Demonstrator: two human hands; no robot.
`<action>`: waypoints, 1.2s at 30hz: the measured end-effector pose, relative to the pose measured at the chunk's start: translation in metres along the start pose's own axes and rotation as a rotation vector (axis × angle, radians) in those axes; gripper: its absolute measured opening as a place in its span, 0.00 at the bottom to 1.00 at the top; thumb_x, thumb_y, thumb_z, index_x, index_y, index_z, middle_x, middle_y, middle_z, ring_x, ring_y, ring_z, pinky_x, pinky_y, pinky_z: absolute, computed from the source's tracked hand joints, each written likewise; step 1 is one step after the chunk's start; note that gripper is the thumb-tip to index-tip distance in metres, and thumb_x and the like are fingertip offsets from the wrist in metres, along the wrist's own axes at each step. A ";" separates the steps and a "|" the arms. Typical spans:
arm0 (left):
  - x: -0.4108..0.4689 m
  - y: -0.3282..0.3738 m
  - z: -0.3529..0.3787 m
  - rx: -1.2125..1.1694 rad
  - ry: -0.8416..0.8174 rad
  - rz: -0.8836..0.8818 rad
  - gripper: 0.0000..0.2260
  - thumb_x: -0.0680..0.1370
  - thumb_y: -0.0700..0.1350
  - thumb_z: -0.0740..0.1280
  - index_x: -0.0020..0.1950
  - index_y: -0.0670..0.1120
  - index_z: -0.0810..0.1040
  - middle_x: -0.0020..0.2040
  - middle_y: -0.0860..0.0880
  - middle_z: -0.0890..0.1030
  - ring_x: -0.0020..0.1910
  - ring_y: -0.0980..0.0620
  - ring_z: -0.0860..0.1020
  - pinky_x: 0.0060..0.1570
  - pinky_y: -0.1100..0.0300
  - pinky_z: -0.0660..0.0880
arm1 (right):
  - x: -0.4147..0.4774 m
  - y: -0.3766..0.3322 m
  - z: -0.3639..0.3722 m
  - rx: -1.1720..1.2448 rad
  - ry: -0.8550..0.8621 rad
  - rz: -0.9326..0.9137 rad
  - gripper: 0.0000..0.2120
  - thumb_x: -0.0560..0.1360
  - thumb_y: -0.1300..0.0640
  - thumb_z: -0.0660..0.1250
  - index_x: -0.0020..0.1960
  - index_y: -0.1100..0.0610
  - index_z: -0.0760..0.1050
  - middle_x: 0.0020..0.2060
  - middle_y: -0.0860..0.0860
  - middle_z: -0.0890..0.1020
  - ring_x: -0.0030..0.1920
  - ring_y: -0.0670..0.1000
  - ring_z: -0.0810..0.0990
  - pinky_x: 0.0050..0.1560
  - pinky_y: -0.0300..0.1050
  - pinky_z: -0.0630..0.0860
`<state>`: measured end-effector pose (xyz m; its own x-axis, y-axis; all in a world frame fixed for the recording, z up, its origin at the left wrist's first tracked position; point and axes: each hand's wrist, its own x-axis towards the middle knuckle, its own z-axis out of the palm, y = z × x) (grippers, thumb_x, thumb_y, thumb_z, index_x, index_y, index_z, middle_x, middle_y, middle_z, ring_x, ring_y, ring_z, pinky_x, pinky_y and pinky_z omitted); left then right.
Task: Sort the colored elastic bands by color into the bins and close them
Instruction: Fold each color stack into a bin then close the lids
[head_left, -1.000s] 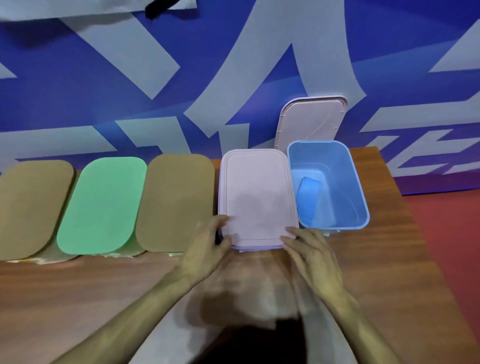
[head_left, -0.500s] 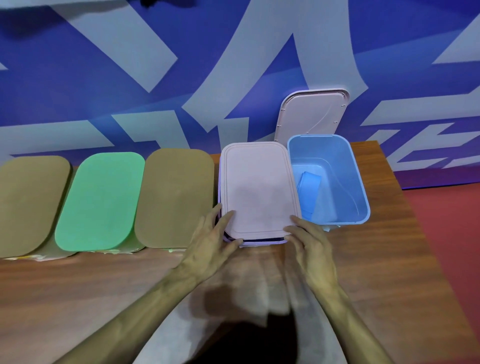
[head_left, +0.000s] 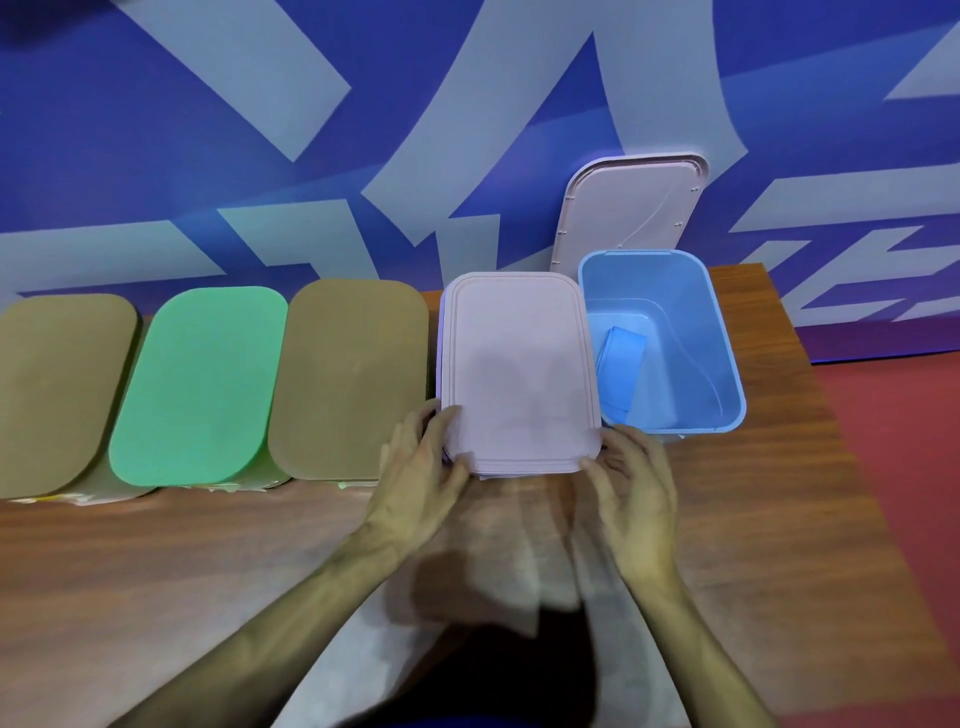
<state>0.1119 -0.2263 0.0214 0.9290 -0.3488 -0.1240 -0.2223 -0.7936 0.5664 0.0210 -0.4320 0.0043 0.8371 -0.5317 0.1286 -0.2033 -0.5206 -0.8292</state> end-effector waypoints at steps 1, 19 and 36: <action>0.002 0.000 0.000 -0.005 0.014 -0.016 0.25 0.76 0.46 0.66 0.72 0.48 0.65 0.69 0.49 0.66 0.67 0.48 0.64 0.60 0.58 0.58 | 0.002 -0.003 -0.001 0.039 -0.002 0.069 0.16 0.72 0.62 0.71 0.60 0.58 0.77 0.55 0.51 0.77 0.53 0.48 0.79 0.57 0.41 0.76; 0.026 -0.009 -0.021 0.382 0.004 0.061 0.20 0.67 0.53 0.59 0.53 0.46 0.79 0.55 0.46 0.74 0.51 0.42 0.69 0.46 0.52 0.63 | 0.028 -0.010 -0.009 -0.206 -0.227 0.167 0.14 0.72 0.51 0.71 0.56 0.55 0.81 0.44 0.49 0.83 0.44 0.46 0.80 0.45 0.33 0.72; 0.176 0.133 -0.035 -0.100 -0.037 0.129 0.22 0.77 0.44 0.64 0.71 0.46 0.65 0.69 0.47 0.66 0.67 0.49 0.68 0.62 0.60 0.64 | 0.252 -0.043 -0.077 -0.522 -0.314 -0.191 0.21 0.75 0.52 0.65 0.67 0.55 0.71 0.64 0.55 0.73 0.66 0.55 0.71 0.66 0.53 0.68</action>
<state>0.2568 -0.3753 0.1035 0.8829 -0.4638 -0.0737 -0.3065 -0.6881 0.6576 0.2020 -0.5948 0.1145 0.9759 -0.2176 0.0170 -0.1902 -0.8860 -0.4229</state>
